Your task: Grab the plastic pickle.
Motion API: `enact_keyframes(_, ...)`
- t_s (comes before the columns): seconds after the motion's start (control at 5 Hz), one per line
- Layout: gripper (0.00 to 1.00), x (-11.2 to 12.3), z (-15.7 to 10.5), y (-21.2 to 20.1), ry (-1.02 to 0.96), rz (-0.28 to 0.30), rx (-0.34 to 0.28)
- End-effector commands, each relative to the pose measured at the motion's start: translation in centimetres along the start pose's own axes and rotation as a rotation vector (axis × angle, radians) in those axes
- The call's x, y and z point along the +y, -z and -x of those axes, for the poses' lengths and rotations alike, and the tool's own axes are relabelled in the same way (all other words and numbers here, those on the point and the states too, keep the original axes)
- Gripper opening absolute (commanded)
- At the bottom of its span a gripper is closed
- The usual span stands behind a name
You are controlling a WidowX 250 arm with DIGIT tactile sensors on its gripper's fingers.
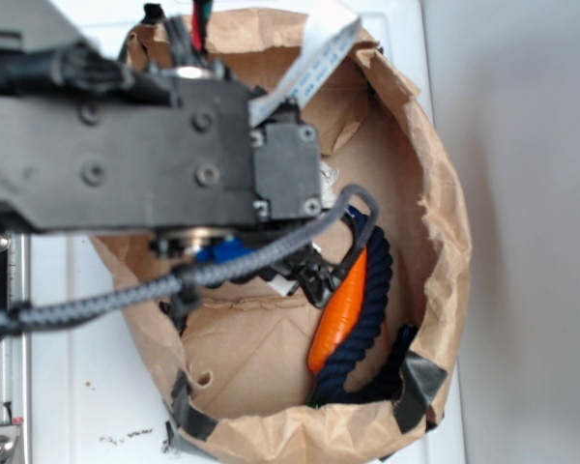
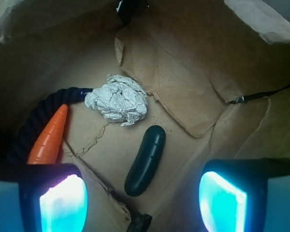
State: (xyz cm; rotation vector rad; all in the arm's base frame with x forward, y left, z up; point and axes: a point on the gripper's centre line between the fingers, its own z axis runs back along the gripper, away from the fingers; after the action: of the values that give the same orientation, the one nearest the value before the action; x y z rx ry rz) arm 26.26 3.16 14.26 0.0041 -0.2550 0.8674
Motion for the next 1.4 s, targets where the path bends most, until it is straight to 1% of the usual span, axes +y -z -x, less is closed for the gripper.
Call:
enact_keyframes(0.0,1.00,0.1,-1.7,-1.7,-0.021,0.043,-0.050)
enact_keyframes(0.2,1.00,2.0,-0.2,-2.7,-0.010,0.061,-0.035)
enact_keyframes(0.4,1.00,2.5,0.7,-1.5,-0.042,0.044,-0.040)
enact_keyframes(0.6,1.00,2.4,2.6,0.4,0.017,0.079,-0.070)
enact_keyframes(0.8,1.00,1.6,2.7,1.1,0.004,0.060,-0.096)
enact_keyframes(1.0,1.00,0.8,1.8,2.1,-0.014,0.043,-0.103)
enact_keyframes(1.2,1.00,-0.9,0.4,1.6,-0.044,0.008,-0.107)
